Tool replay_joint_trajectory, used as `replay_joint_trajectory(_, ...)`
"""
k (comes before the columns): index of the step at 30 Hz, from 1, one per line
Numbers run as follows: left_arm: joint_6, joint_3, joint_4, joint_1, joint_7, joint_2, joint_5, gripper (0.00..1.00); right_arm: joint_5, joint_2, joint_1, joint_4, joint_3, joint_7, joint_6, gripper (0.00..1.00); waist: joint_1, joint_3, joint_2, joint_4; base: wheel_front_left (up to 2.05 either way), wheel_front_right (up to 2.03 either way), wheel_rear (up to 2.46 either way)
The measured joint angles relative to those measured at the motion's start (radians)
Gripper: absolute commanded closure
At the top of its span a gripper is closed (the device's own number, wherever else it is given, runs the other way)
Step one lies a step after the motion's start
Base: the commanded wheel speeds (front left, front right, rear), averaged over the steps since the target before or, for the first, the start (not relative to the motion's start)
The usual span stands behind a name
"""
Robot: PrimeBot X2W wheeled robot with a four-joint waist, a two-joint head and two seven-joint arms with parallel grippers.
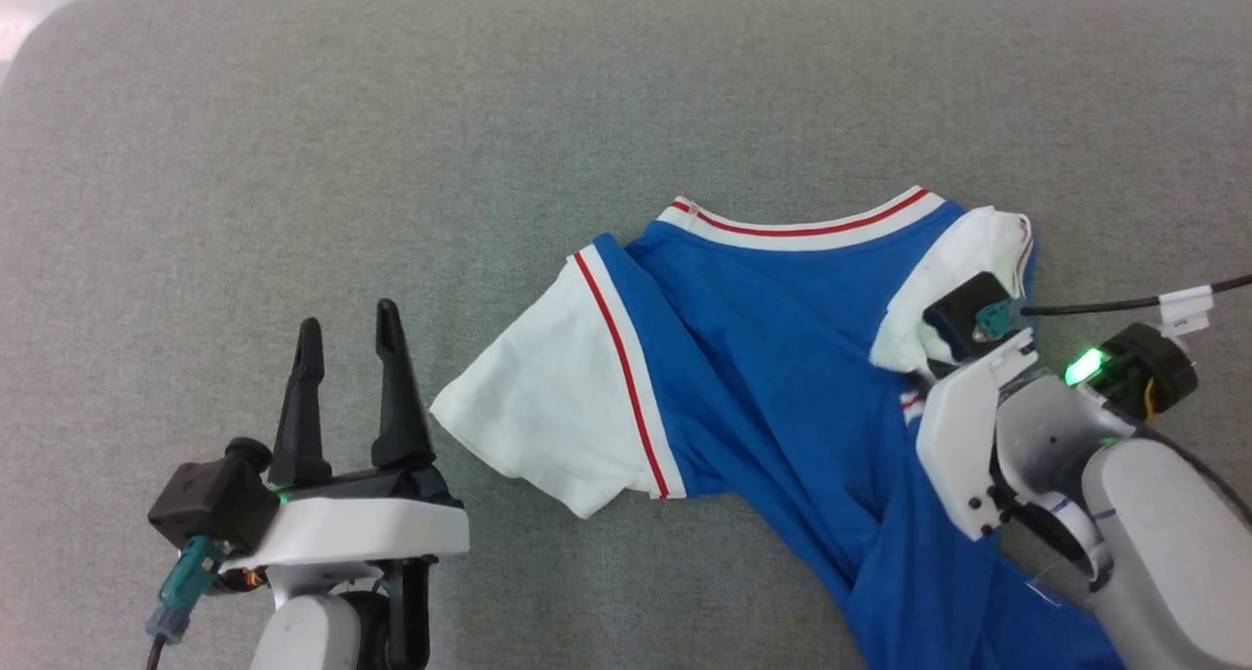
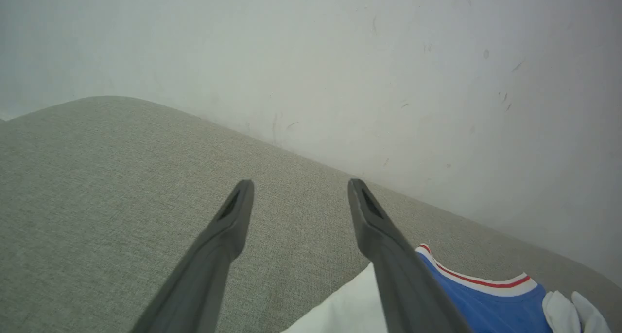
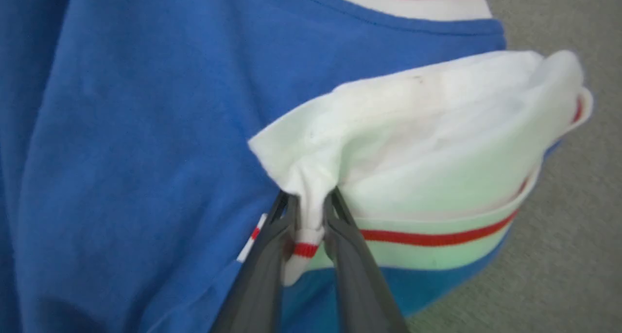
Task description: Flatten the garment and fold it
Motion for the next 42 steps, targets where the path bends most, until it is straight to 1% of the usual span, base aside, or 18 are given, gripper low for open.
replay_joint_trajectory(4, 0.01, 0.008, 0.0, 0.0, 0.0, 0.0, -0.004, 0.0, -0.017, 0.0, -0.009, 0.007, -0.026, -0.04, 0.001, 1.0, 0.0, -0.002, 0.0001, -0.009, 0.0, 0.0, 0.0)
replay_joint_trajectory(7, 0.01, 0.012, 0.0, 0.001, 0.0, 0.0, -0.004, 0.0, -0.018, 0.007, -0.01, -0.005, -0.097, -0.099, 0.001, 1.0, 0.0001, -0.01, 0.0, -0.027, 0.0, 0.0, 0.0)
replay_joint_trajectory(12, 0.01, 0.019, -0.003, 0.001, 0.0, 0.0, -0.002, 0.0, -0.019, 0.034, 0.002, -0.055, -0.316, -0.19, 0.001, 1.0, 0.0, -0.026, 0.0, -0.064, 0.0, 0.0, 0.0)
replay_joint_trajectory(15, 0.009, 0.02, -0.005, 0.002, 0.0, 0.0, 0.007, 0.0, -0.038, 0.06, 0.073, -0.057, -0.465, -0.222, 0.001, 1.0, 0.0, -0.029, 0.0, -0.084, 0.0, 0.0, 0.0)
replay_joint_trajectory(18, 0.007, 0.016, -0.004, 0.002, 0.0, -0.001, 0.008, 0.0, -0.053, 0.11, 0.172, -0.029, -0.608, -0.248, 0.001, 1.0, -0.0001, -0.025, 0.0, -0.097, 0.0, 0.0, 0.0)
replay_joint_trajectory(19, 0.006, 0.016, -0.003, 0.002, 0.0, -0.001, 0.008, 0.0, -0.065, 0.133, 0.202, -0.012, -0.653, -0.254, 0.001, 0.97, 0.0, -0.022, 0.0, -0.099, 0.0, 0.0, 0.0)
replay_joint_trajectory(20, 0.006, 0.016, -0.002, 0.002, 0.0, -0.001, 0.008, 0.0, -0.081, 0.157, 0.228, 0.007, -0.697, -0.258, 0.001, 0.97, 0.0, -0.019, 0.0, -0.101, 0.0, 0.0, 0.0)
replay_joint_trajectory(21, 0.006, 0.016, -0.001, 0.002, 0.0, -0.001, 0.01, 0.0, -0.103, 0.176, 0.251, 0.027, -0.736, -0.266, 0.001, 0.61, 0.0, -0.017, 0.0, -0.103, 0.0, 0.0, 0.0)
replay_joint_trajectory(22, 0.006, 0.017, 0.0, 0.002, 0.0, -0.001, 0.014, 0.0, -0.125, 0.193, 0.27, 0.043, -0.763, -0.274, 0.001, 0.0, 0.0, -0.016, 0.0, -0.105, 0.0, 0.0, 0.0)
replay_joint_trajectory(24, 0.004, 0.017, 0.003, 0.002, 0.0, -0.001, 0.016, 0.0, -0.156, 0.223, 0.284, 0.054, -0.804, -0.291, 0.001, 0.0, 0.0, -0.016, 0.0, -0.108, 0.0, 0.0, 0.0)
replay_joint_trajectory(27, 0.004, 0.021, 0.008, 0.002, 0.0, -0.001, 0.02, 0.0, -0.177, 0.249, 0.282, 0.044, -0.816, -0.301, 0.0, 0.0, 0.0, -0.02, 0.0001, -0.115, 0.0, 0.0, 0.0)
replay_joint_trajectory(29, 0.001, 0.02, 0.012, 0.003, 0.0, -0.001, 0.025, 0.0, -0.184, 0.261, 0.282, 0.023, -0.8, -0.307, 0.0, 0.0, 0.0, -0.027, 0.0001, -0.12, 0.0, 0.0, 0.0)
replay_joint_trajectory(31, -0.003, 0.018, 0.016, 0.004, 0.0, -0.001, 0.025, 0.0, -0.188, 0.266, 0.272, -0.017, -0.779, -0.316, 0.0, 0.0, 0.0, -0.036, 0.0, -0.122, 0.0, 0.0, 0.0)
replay_joint_trajectory(34, -0.003, 0.013, 0.019, 0.005, 0.0, -0.001, 0.024, 0.0, -0.192, 0.264, 0.245, -0.104, -0.72, -0.303, 0.0, 0.0, 0.0, -0.052, 0.0, -0.125, 0.0, 0.0, 0.0)
replay_joint_trajectory(36, -0.003, 0.009, 0.021, 0.007, 0.0, -0.001, 0.024, 0.0, -0.192, 0.259, 0.224, -0.163, -0.664, -0.273, 0.0, 0.0, -0.0002, -0.06, 0.0001, -0.124, 0.0, 0.0, 0.0)
replay_joint_trajectory(38, -0.003, 0.005, 0.021, 0.007, 0.0, -0.001, 0.024, 0.0, -0.187, 0.24, 0.201, -0.189, -0.612, -0.241, 0.0, 0.0, -0.0001, -0.062, 0.0, -0.12, 0.0, 0.0, 0.0)
replay_joint_trajectory(40, -0.003, 0.0, 0.021, 0.007, 0.0, -0.001, 0.021, 0.0, -0.186, 0.22, 0.178, -0.192, -0.565, -0.201, 0.0, 0.0, -0.0001, -0.061, 0.0001, -0.114, 0.0, 0.0, 0.0)
replay_joint_trajectory(42, -0.003, -0.004, 0.021, 0.007, 0.0, -0.001, 0.018, 0.0, -0.184, 0.201, 0.158, -0.168, -0.53, -0.155, 0.0, 0.0, -0.0001, -0.057, 0.0, -0.108, 0.0, 0.0, 0.0)
